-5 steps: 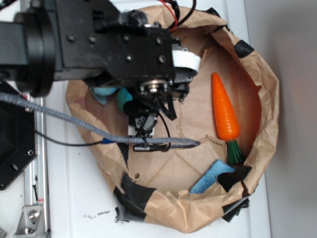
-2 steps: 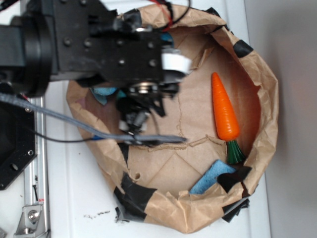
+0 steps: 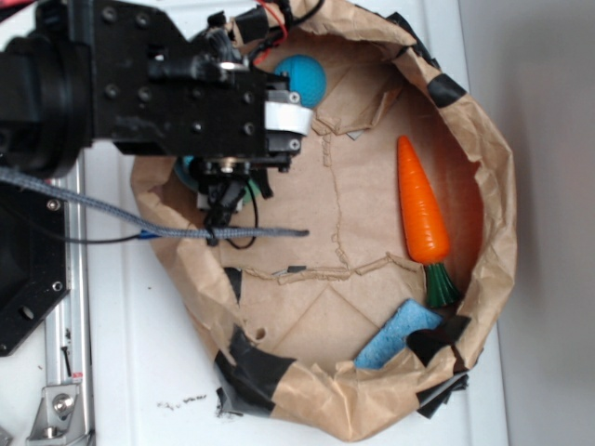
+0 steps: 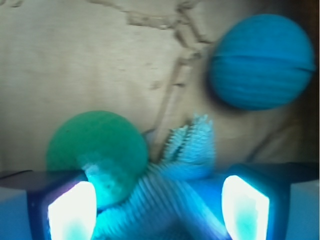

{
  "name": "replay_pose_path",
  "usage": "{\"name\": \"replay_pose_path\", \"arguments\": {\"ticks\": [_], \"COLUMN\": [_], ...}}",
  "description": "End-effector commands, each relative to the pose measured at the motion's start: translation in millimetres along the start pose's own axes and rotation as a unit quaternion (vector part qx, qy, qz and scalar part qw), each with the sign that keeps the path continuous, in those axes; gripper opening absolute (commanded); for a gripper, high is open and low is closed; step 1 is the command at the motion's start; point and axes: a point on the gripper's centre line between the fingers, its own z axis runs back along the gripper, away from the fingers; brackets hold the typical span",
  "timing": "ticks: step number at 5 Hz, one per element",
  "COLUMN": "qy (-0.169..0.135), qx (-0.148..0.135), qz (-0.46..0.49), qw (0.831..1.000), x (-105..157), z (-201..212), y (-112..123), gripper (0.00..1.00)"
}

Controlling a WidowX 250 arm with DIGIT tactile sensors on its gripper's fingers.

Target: Grab the blue cloth.

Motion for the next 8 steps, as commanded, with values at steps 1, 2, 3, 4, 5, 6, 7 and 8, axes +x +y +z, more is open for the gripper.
{"name": "replay_pose_path", "arguments": {"ticks": [1, 2, 3, 4, 5, 6, 7, 8], "qy": [0.008, 0.023, 0.008, -0.08, -0.111, -0.106, -0.092, -0.099], "qx": [-0.015, -0.026, -0.012, -0.003, -0.065, -0.086, -0.114, -0.104], "qz": [0.048, 0.063, 0.048, 0.058, 0.099, 0.104, 0.166, 0.208], "qw": [0.999, 0.997, 0.999, 0.995, 0.987, 0.985, 0.975, 0.968], "x": [3.6, 8.9, 21.5, 48.4, 59.2, 61.7, 56.5, 55.1], "z": [-19.4, -21.9, 0.2, 62.6, 117.3, 142.3, 154.0, 157.4], "y": [24.6, 26.9, 16.5, -8.0, -21.4, -27.2, -38.8, -43.1], "gripper": [0.0, 0.0, 0.0, 0.0, 0.0, 0.0, 0.0, 0.0]}}
